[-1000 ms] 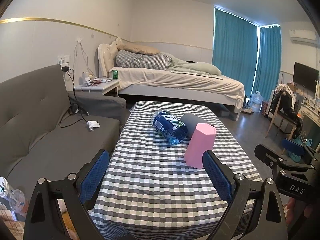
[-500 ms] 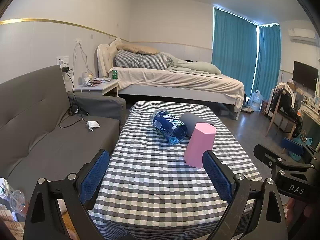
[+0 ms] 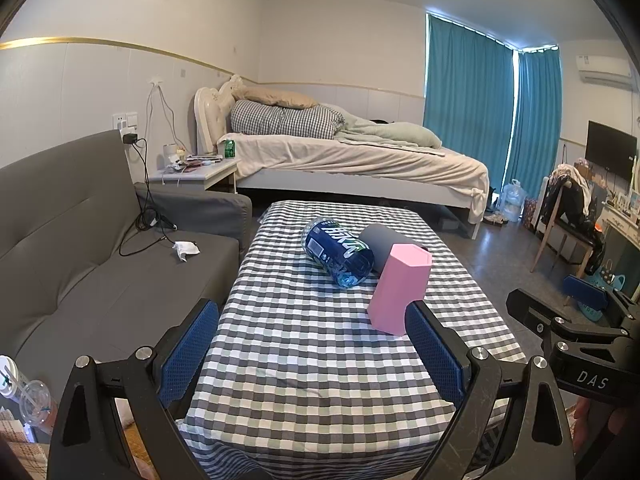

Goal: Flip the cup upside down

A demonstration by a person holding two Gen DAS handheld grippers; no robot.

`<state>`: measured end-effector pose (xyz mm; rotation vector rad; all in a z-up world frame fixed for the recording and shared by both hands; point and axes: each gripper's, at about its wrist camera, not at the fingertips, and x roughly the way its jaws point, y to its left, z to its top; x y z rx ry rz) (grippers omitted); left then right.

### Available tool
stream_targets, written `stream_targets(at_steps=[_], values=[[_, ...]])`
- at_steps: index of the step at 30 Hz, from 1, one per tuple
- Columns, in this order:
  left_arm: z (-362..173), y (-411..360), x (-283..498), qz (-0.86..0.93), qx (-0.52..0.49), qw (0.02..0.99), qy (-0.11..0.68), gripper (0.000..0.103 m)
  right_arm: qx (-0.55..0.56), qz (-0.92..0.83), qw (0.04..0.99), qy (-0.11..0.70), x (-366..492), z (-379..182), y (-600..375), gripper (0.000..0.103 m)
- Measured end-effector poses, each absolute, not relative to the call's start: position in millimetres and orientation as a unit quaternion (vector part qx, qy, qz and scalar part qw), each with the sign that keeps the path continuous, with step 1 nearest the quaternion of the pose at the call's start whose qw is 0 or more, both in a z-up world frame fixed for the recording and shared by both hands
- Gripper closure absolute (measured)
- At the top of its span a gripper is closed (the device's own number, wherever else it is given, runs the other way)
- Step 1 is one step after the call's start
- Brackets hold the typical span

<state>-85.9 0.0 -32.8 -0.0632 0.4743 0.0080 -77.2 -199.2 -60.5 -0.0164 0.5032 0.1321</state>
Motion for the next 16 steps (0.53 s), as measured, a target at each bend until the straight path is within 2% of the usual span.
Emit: stream_targets(at_steps=[16], values=[[-34.0, -3.0, -85.2, -0.008, -0.029, 0.971, 0.237, 0.006, -0.009, 0.063, 0.965, 0.255, -75.0, -63.4, -198.6, 0.000]])
